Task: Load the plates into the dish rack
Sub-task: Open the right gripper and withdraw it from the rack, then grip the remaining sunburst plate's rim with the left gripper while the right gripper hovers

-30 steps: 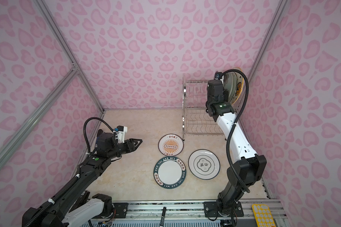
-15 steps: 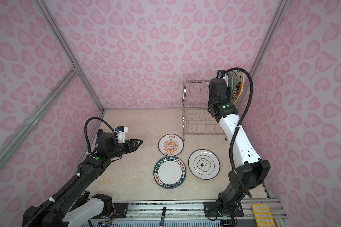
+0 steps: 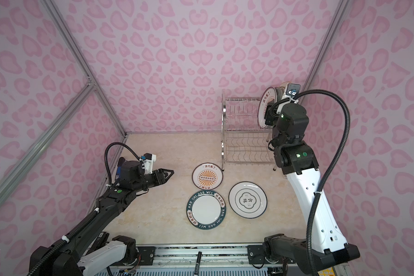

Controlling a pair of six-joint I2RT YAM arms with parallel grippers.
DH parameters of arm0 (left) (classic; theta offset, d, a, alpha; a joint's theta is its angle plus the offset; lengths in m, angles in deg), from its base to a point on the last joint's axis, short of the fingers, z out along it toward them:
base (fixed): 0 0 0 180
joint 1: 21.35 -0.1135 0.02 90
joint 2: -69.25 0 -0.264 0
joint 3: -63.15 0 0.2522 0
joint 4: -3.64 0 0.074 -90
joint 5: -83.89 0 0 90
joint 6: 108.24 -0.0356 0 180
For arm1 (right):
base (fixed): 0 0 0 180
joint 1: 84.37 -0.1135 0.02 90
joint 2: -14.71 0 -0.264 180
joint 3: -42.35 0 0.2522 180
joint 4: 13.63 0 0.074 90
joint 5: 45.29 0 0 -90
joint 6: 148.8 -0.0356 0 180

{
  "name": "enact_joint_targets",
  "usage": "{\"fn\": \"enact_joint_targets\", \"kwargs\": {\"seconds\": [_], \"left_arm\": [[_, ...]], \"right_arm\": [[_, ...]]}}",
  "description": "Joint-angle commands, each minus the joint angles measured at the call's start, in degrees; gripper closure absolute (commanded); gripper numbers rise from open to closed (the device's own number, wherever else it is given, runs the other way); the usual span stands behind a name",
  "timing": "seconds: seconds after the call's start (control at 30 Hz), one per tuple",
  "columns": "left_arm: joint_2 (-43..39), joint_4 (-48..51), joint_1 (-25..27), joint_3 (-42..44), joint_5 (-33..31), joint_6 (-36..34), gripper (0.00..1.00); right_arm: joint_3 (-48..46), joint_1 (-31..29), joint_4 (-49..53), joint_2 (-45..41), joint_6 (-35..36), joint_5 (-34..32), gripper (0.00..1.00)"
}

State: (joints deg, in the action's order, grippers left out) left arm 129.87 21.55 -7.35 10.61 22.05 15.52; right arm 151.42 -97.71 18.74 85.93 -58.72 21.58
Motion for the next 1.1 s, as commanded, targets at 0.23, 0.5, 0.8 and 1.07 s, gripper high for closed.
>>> {"fn": "enact_joint_targets", "kwargs": {"seconds": [0.23, 0.5, 0.8, 1.07], "left_arm": [[3.42, -3.8, -0.01, 1.22, -2.75, 1.91, 0.46], [9.45, -6.58, 0.6, 1.92, -3.84, 3.64, 0.46], [21.02, -10.77, 4.28, 0.62, -6.41, 7.41, 0.47], [31.31, -16.18, 8.35, -1.81, -6.72, 11.68, 0.47]], "right_arm": [[-30.66, -0.01, -9.07, -18.45, -13.67, 14.11, 0.29], [-51.37, -3.27, -16.65, -22.71, -22.76, 22.3, 0.29], [-61.93, -6.73, -18.7, -22.7, -28.95, 22.77, 0.27], [-65.99, -6.76, -17.03, -23.65, -30.91, 24.21, 0.26]]}}
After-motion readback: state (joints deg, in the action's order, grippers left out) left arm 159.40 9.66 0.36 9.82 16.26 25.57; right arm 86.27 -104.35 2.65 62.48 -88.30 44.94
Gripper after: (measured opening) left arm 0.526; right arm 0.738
